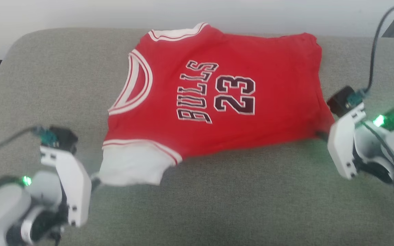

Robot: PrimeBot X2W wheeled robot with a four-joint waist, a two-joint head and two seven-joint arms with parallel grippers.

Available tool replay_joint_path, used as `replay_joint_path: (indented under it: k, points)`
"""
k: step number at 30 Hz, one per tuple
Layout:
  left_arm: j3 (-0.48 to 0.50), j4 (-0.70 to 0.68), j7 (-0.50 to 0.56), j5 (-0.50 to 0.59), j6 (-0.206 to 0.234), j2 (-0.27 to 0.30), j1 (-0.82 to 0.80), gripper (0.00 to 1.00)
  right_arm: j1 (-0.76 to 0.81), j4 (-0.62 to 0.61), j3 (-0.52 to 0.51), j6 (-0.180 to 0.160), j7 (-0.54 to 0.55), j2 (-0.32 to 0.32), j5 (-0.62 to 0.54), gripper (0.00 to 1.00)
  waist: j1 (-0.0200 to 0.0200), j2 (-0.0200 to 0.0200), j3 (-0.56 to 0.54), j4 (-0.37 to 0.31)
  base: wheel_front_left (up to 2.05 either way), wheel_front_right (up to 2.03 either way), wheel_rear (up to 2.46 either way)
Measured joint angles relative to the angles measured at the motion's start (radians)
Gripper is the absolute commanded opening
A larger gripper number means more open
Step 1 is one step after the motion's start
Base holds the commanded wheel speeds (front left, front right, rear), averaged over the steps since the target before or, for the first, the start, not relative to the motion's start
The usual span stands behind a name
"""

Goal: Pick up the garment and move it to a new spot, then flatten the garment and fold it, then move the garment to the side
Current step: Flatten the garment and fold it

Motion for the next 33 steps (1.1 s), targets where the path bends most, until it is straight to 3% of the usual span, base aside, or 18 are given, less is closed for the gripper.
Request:
replay_joint_path:
  k: [10,20,27,33]
  points:
    - [-0.026,-0.181,-0.041,-0.048,0.107,0.077,0.190,0.00,0.172,-0.201,0.036,0.000,0.102,-0.151,0.128,0.00,0.0000,0.0000,0.002,-0.001,0.00,0.00,0.00]
    - [-0.044,-0.267,-0.013,-0.083,0.186,0.137,0.264,0.00,0.297,-0.352,0.004,0.000,0.177,-0.226,0.197,0.00,0.0001,0.0000,0.008,-0.023,0.00,0.00,0.00]
    - [0.000,-0.309,-0.053,-0.029,0.176,0.159,0.208,0.00,0.326,-0.366,-0.085,0.000,0.156,-0.211,0.156,0.00,0.0000,-0.0003,0.009,-0.047,0.00,0.00,0.00]
    - [0.035,-0.282,-0.041,0.051,0.123,0.160,0.065,0.00,0.301,-0.343,-0.184,0.000,0.147,-0.139,0.066,0.00,0.0000,-0.0002,0.007,-0.079,0.00,0.00,0.00]
